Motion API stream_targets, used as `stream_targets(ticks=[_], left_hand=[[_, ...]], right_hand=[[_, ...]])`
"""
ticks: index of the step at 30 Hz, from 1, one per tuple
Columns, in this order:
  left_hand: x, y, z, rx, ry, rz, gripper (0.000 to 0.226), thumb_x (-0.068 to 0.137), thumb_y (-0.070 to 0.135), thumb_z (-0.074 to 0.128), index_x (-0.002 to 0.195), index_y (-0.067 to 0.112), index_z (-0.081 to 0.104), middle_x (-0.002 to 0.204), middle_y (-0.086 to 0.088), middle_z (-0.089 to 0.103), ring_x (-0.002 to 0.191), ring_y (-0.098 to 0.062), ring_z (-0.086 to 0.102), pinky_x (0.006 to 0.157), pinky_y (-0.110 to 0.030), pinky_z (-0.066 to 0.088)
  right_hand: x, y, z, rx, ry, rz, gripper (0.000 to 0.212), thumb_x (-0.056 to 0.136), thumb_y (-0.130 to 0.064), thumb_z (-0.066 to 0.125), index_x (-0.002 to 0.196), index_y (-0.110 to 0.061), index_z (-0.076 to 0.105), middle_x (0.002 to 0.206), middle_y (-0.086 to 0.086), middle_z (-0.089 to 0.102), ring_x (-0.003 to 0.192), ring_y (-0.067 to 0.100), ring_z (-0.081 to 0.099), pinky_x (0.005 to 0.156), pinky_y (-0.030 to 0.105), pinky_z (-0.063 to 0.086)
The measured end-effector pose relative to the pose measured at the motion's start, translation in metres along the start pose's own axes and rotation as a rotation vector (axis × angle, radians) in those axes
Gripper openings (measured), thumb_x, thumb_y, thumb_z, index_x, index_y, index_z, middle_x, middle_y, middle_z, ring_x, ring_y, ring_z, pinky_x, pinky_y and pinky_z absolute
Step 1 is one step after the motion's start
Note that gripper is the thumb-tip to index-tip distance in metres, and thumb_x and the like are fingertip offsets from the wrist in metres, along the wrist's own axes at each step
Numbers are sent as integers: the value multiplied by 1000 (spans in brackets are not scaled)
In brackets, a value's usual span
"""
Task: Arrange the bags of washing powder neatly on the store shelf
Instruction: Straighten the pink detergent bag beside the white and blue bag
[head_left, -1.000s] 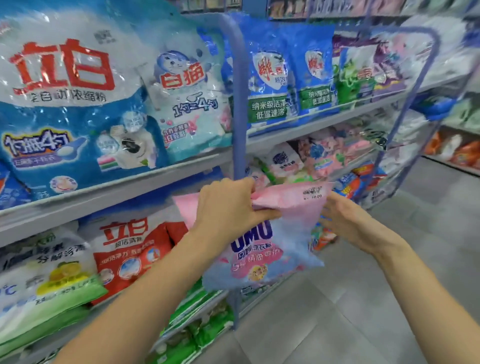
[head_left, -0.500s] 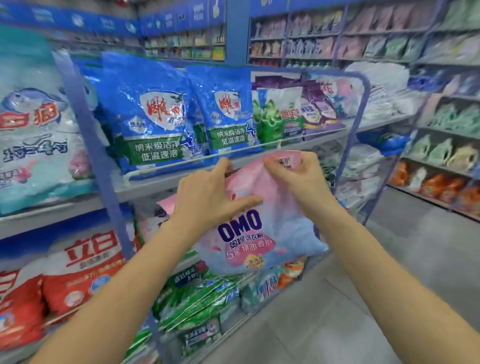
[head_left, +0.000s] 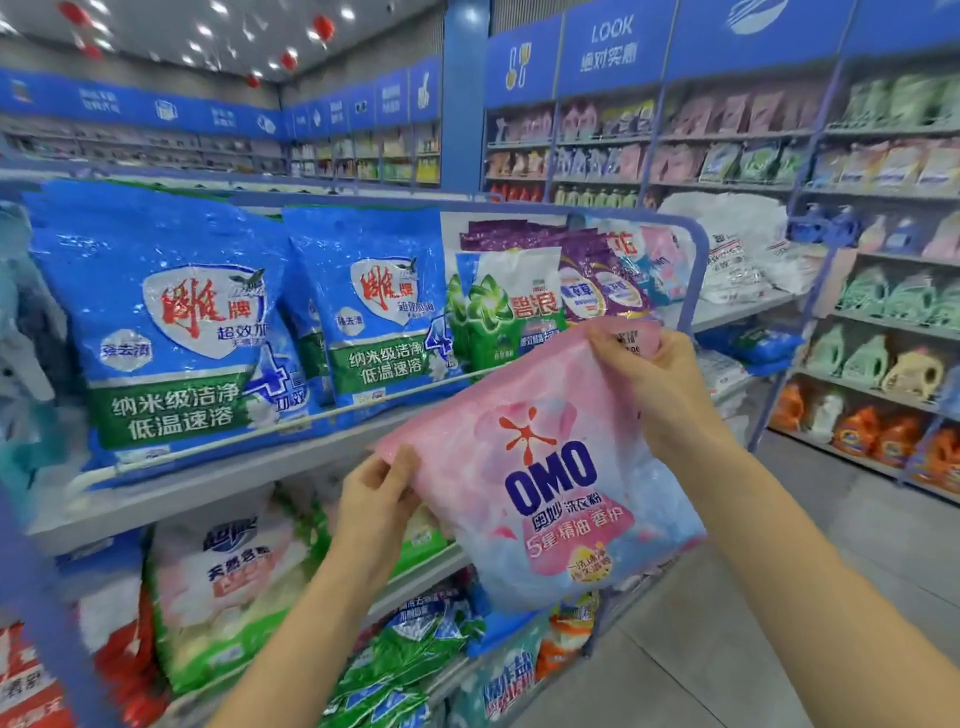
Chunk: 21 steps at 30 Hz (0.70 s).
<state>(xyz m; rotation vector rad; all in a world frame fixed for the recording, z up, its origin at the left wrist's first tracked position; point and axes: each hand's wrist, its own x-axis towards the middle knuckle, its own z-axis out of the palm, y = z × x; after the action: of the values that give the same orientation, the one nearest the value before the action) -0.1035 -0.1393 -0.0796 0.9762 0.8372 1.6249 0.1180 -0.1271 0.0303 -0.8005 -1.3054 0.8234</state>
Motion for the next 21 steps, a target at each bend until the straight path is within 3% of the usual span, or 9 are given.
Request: stream_targets(ticks=[3, 5, 8, 11, 14, 16, 21], left_hand=[[28, 1, 28, 133, 46, 136, 41, 71, 45, 69, 62, 10, 49, 42, 10, 45, 41, -6, 43, 41, -21, 36], [53, 14, 56, 253, 51, 298, 39, 88, 26, 59, 56, 14, 41, 40, 12, 37, 38, -1, 33, 39, -15, 26], [90, 29, 101, 413, -81, 545, 46, 86, 30, 61, 52, 10, 37, 47, 9, 27, 43, -3, 23, 41, -16, 16], [122, 35, 133, 515, -185, 719, 44, 82, 29, 60, 51, 6, 38, 51, 7, 23, 45, -3, 22, 44, -17, 15], [160, 26, 144, 529, -144, 696, 46, 77, 43, 59, 51, 18, 31, 51, 5, 21, 48, -5, 18, 47, -26, 16], [179, 13, 145, 483, -128, 622, 47, 77, 46, 59, 52, 16, 33, 51, 3, 23, 50, -8, 19, 48, -28, 16], [199, -8, 165, 400, -139, 543, 49, 86, 24, 64, 49, 16, 33, 42, 10, 27, 43, -5, 21, 44, -23, 19]], right_hand=[[20, 9, -26, 49, 73, 50, 7, 80, -16, 65, 78, -11, 68, 65, -6, 71, 65, 8, 67, 65, 23, 55], [31, 19, -48, 154, 130, 107, 32, 67, -26, 71, 92, -7, 66, 72, -3, 73, 71, 9, 69, 65, 23, 56], [43, 45, -81, 215, 211, 162, 71, 39, -44, 88, 96, -8, 66, 83, 2, 74, 79, 13, 69, 65, 24, 57], [53, 71, -103, 255, 237, 165, 76, 30, -51, 90, 92, -12, 73, 91, 4, 73, 87, 15, 68, 72, 26, 57], [72, 78, -108, 219, 242, 135, 90, 35, -51, 89, 107, -2, 66, 97, 8, 72, 90, 15, 67, 75, 27, 55], [86, 77, -113, 202, 253, 116, 96, 31, -51, 90, 108, 1, 64, 95, 9, 72, 88, 15, 67, 72, 25, 55], [110, 74, -138, 157, 221, 64, 69, 35, -48, 89, 91, -9, 73, 88, 5, 74, 83, 13, 69, 68, 24, 55]])
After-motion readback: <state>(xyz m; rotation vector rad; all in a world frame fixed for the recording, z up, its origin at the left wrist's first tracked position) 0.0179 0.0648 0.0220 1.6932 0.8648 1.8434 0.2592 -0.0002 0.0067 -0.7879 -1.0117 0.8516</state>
